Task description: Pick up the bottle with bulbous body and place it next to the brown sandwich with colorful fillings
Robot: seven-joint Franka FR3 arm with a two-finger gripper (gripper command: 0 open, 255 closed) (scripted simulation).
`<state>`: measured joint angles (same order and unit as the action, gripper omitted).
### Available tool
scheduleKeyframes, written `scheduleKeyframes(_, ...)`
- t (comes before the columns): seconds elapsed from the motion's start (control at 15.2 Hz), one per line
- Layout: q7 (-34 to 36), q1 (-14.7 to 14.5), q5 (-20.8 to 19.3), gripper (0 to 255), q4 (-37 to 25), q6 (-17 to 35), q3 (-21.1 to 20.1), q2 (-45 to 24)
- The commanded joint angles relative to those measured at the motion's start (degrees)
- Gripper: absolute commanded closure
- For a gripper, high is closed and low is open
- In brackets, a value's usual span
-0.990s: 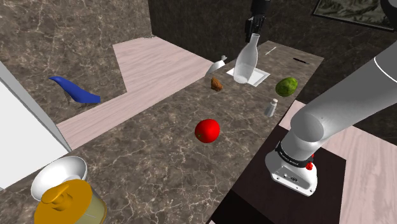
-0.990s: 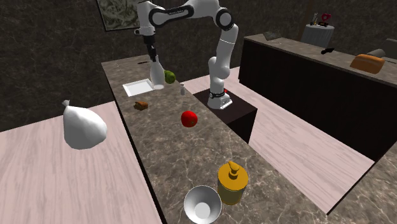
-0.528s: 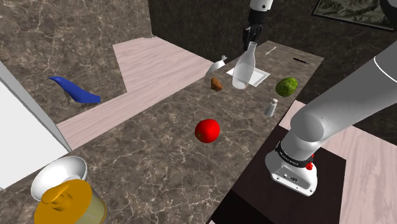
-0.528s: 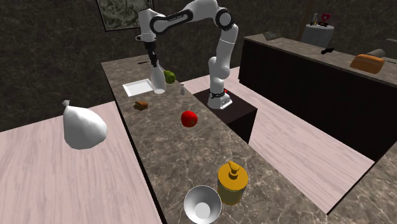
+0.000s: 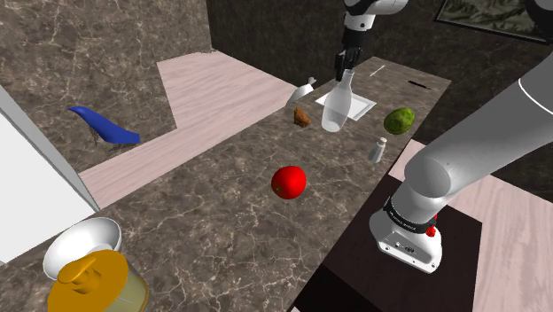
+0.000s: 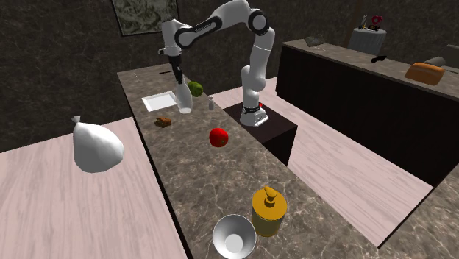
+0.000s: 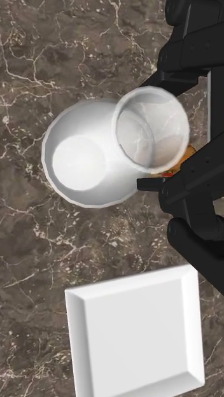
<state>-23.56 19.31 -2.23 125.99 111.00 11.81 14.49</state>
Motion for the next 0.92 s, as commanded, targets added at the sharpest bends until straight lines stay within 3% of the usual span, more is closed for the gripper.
scheduleKeyframes(0.0, -0.1, 0.0, 0.0, 255, 1.2, 1.6, 0.1, -0.4)
scheduleKeyframes(0.53, -0.4, 0.0, 0.3, 255, 5.6, 7.9, 0.4, -2.3)
scheduleKeyframes(0.86, -0.4, 0.0, 0.3, 255, 5.9, 8.3, 0.4, -2.4)
